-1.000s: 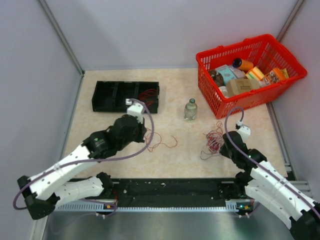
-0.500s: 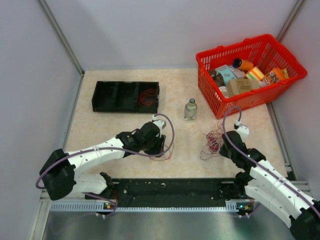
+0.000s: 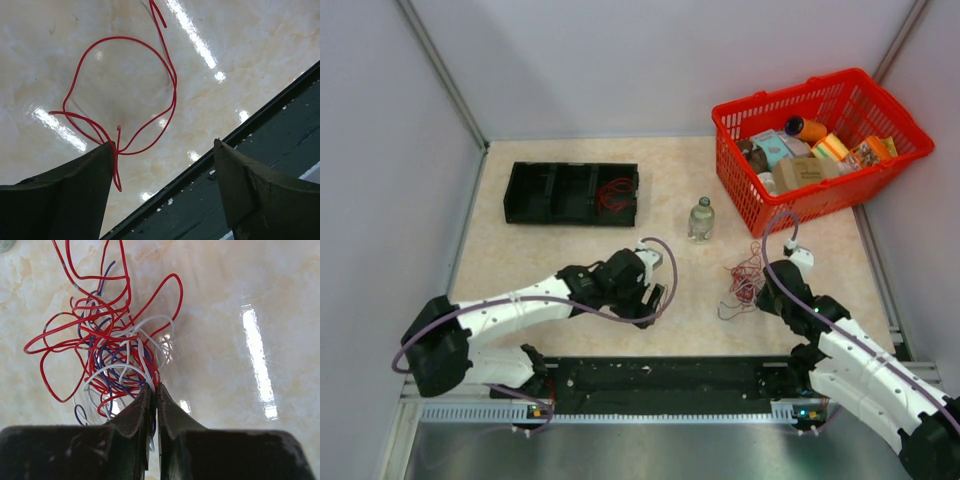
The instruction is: Untangle the cables
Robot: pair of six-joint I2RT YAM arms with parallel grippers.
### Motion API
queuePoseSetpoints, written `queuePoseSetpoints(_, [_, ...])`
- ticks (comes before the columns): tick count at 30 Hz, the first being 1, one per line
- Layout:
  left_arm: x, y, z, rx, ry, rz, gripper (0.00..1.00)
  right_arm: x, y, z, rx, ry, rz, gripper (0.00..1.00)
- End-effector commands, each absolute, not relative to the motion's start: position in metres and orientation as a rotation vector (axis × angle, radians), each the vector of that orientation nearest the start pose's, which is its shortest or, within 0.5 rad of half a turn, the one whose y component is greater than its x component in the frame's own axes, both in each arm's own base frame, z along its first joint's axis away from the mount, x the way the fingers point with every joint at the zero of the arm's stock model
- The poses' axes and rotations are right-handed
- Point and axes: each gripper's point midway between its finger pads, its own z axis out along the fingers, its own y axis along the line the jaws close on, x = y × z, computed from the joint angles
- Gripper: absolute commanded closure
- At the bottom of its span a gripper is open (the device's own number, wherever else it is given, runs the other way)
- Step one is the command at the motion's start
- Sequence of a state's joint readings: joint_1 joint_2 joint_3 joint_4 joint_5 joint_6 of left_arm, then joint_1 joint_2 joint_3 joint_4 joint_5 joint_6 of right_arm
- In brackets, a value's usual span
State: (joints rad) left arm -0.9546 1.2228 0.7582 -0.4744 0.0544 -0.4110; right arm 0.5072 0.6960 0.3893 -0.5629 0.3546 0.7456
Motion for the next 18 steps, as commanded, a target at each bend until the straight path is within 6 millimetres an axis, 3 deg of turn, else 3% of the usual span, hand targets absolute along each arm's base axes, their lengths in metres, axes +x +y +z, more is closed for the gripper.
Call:
queuePoseSetpoints(1, [0.149, -0.256, 0.068, 0.908, 2.565, -0.432, 0.18, 0.209, 0.078, 0.073, 0.417, 2.288, 0.218, 0.95])
queuePoseSetpoints(4, [0.154, -0.259, 0.057, 0.947, 2.566, -0.285, 0.2, 0.209, 0.079, 0.074, 0.412, 2.285, 0.23, 0.95])
queuePoseSetpoints(7, [0.157, -0.265, 0.05, 0.972, 2.556, -0.21, 0.32, 0.209, 0.08, 0.074, 0.41, 2.281, 0.235, 0.95])
queuePoseSetpoints(12, [0.151, -0.265, 0.033, 0.984, 2.565, -0.089, 0.34, 0.21, 0.08, 0.075, 0.404, 2.276, 0.239, 0.95])
queuePoseSetpoints(16, [0.157, -0.264, 0.031, 0.977, 2.528, 0.024, 0.46, 0.209, 0.08, 0.074, 0.401, 2.278, 0.237, 0.95])
queuePoseSetpoints(18, [0.164, -0.263, 0.034, 0.946, 2.504, 0.082, 0.59, 0.209, 0.08, 0.073, 0.395, 2.28, 0.24, 0.95])
